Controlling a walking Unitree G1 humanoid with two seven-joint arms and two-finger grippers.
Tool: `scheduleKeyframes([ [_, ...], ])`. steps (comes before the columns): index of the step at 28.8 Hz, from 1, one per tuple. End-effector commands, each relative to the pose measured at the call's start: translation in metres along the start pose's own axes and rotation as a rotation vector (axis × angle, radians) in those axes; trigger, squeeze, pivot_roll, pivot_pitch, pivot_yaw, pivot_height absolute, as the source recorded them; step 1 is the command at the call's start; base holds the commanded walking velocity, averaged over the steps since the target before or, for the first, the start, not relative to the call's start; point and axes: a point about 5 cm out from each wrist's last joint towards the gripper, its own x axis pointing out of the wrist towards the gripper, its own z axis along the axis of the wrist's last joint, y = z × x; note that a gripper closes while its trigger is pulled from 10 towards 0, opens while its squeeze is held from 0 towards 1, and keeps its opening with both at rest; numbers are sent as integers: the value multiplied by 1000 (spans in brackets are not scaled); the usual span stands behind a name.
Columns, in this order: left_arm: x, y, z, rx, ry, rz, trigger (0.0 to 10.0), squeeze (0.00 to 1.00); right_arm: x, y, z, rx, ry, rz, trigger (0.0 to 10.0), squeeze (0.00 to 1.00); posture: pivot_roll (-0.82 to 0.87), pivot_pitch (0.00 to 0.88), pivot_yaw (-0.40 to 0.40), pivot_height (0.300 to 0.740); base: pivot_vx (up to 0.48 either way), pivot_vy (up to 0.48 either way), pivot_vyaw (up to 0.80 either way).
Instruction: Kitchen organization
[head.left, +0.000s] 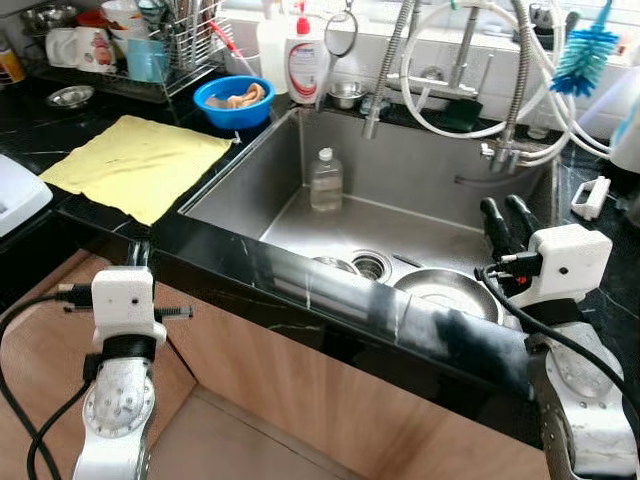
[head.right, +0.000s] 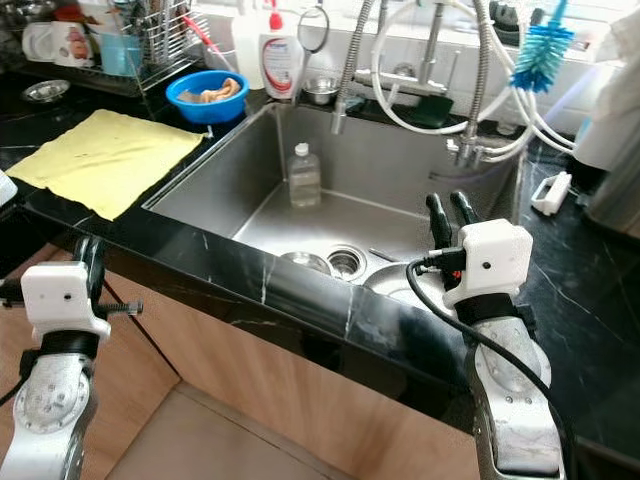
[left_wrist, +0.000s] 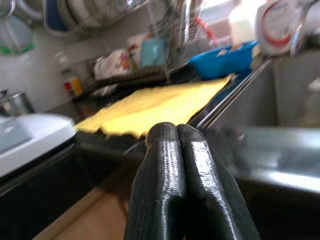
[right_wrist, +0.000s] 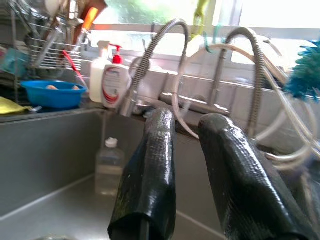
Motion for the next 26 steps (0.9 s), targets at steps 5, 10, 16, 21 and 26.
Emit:
scheduleKeyframes([
  [5,0,5,7,15,-29,5,10000,0,2,8,-1,19,0,59,10000,0,-178,0,6,731,0,0,800],
  [10,2,0,6,6,-30,-3,10000,0,5,8,0,12,-7,81,10000,0,-188,0,1,731,0,0,800],
  [16,5,-7,7,-9,-33,-24,10000,0,8,9,1,13,-7,91,10000,0,-195,0,-7,731,0,0,800],
  [21,6,-8,7,-13,-35,-21,10000,0,12,8,4,9,-19,96,10000,0,-194,3,-12,731,0,0,800],
  [26,7,-10,7,-17,-35,-32,10000,0,14,6,9,0,-36,103,10000,0,-205,26,-8,731,0,0,800],
])
